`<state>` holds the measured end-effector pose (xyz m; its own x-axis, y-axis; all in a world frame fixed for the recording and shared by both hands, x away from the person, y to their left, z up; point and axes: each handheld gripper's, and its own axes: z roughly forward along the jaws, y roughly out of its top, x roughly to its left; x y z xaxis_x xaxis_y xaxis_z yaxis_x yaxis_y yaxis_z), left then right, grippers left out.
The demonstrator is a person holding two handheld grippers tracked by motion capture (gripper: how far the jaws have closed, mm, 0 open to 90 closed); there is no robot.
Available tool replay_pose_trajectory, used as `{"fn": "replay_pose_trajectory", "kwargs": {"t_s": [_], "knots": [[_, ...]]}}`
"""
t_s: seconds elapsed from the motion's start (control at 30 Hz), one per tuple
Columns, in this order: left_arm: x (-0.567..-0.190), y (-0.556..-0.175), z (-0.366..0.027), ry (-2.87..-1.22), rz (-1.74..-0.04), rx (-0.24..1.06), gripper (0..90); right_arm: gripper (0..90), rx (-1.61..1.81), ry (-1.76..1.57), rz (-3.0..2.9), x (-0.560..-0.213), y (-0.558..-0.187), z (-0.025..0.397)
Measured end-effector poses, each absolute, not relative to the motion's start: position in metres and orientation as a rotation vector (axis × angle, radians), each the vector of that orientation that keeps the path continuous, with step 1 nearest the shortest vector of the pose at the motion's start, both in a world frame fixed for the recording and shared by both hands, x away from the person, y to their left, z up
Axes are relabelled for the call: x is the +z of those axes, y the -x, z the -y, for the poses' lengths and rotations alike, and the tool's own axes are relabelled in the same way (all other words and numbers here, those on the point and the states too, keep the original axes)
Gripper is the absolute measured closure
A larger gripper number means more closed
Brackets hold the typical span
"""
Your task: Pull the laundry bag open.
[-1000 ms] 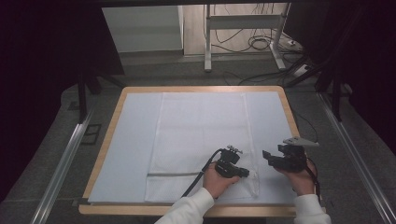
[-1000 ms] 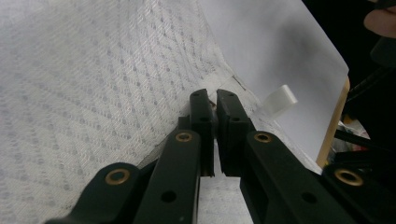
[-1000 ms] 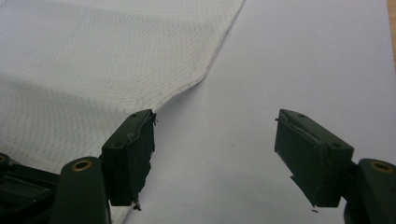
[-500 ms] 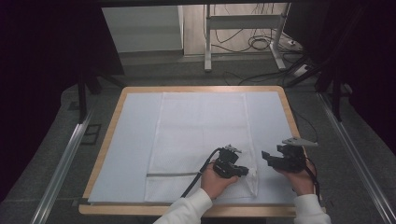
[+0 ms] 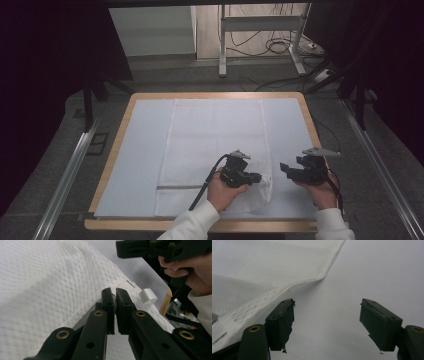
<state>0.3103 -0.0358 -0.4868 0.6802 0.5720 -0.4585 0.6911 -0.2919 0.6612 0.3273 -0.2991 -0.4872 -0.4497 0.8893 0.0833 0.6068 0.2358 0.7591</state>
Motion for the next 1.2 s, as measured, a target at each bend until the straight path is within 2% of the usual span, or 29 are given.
{"fn": "replay_pose_trajectory", "kwargs": {"t_s": [0.53,1.2], "knots": [[-0.481,-0.309,0.022,-1.957,-0.98,-0.154,86.8,17.5,1.204,-1.549,-2.201,-0.478,-0.329,0.294],[-0.487,-0.306,0.029,-1.963,-0.965,-0.162,86.9,21.4,1.245,-1.671,-2.303,-0.486,-0.338,0.263]]}}
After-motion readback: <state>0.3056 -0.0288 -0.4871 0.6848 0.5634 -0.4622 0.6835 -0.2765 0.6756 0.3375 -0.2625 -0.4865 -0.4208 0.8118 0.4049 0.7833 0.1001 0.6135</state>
